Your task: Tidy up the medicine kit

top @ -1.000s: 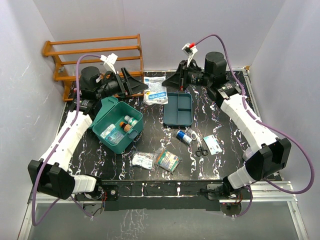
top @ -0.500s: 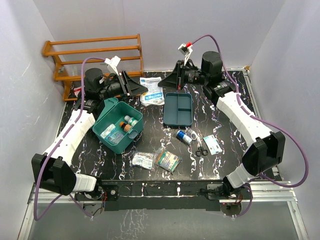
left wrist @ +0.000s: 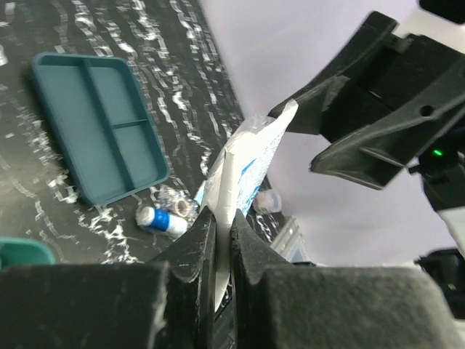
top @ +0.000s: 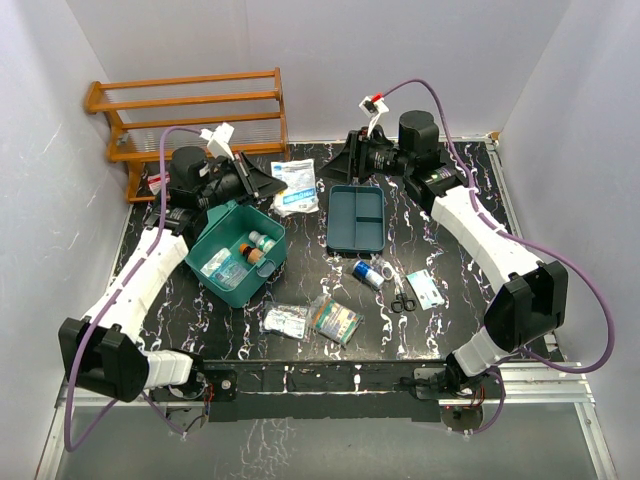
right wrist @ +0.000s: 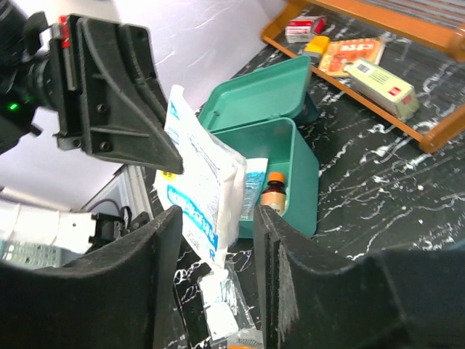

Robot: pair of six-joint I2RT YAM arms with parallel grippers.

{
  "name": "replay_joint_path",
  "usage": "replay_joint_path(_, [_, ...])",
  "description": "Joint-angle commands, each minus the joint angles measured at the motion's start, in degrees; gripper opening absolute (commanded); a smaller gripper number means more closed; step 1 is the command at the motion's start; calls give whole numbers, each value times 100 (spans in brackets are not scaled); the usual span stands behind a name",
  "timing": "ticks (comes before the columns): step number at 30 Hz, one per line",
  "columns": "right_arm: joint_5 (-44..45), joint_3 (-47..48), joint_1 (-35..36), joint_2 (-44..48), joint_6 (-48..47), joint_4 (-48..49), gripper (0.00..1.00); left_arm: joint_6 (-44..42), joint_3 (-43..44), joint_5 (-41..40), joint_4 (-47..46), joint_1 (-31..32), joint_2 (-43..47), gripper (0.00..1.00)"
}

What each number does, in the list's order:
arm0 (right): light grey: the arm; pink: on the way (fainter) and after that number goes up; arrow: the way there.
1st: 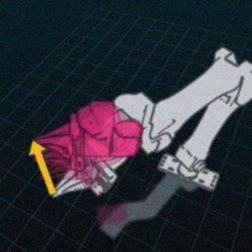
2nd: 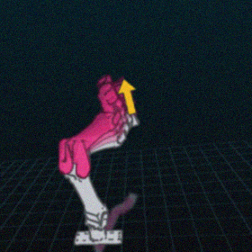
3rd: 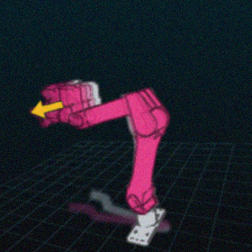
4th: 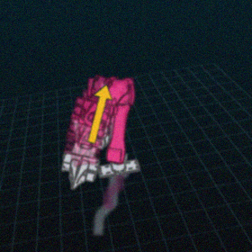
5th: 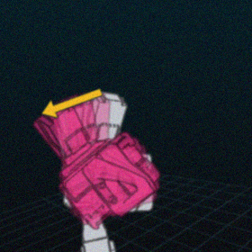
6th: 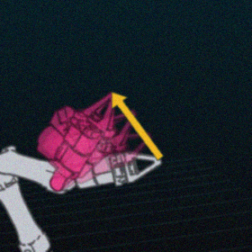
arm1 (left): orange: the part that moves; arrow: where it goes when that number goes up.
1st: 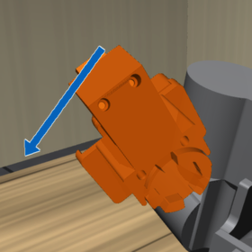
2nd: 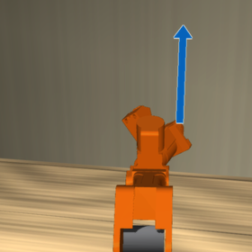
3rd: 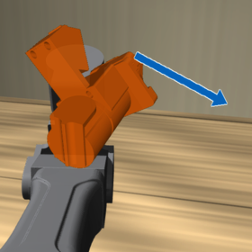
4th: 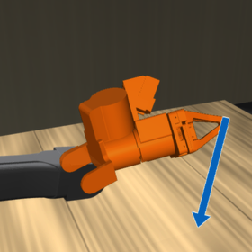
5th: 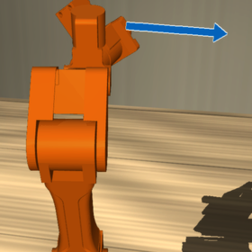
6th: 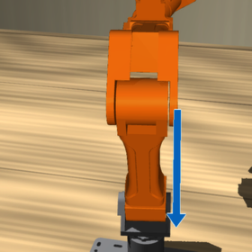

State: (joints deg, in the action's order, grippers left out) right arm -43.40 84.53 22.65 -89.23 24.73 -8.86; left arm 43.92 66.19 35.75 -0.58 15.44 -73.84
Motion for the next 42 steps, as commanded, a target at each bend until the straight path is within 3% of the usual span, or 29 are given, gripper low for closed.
replay_joint_path(1, [877, 22, 1, 100, -139, -177, 50, -129, -4, -1463, 1088, 2, 616, 0])
replay_joint_path(9, [1033, -284, 0, -11, 75, -247, 52, 742, -31, -4019, 3577, 3, 1085, 0])
replay_joint_path(22, [1179, -509, 2, -191, 104, -347, 52, 1582, -98, -5224, 5146, -5, 707, 0])
replay_joint_path(31, [1315, -412, 2, -396, -41, -520, 52, 1804, -276, -5064, 5172, -3, 61, 0])
replay_joint_path(42, [1279, -446, 1, -390, -86, -596, 52, 2128, -919, -4732, 4423, -31, -225, 0])
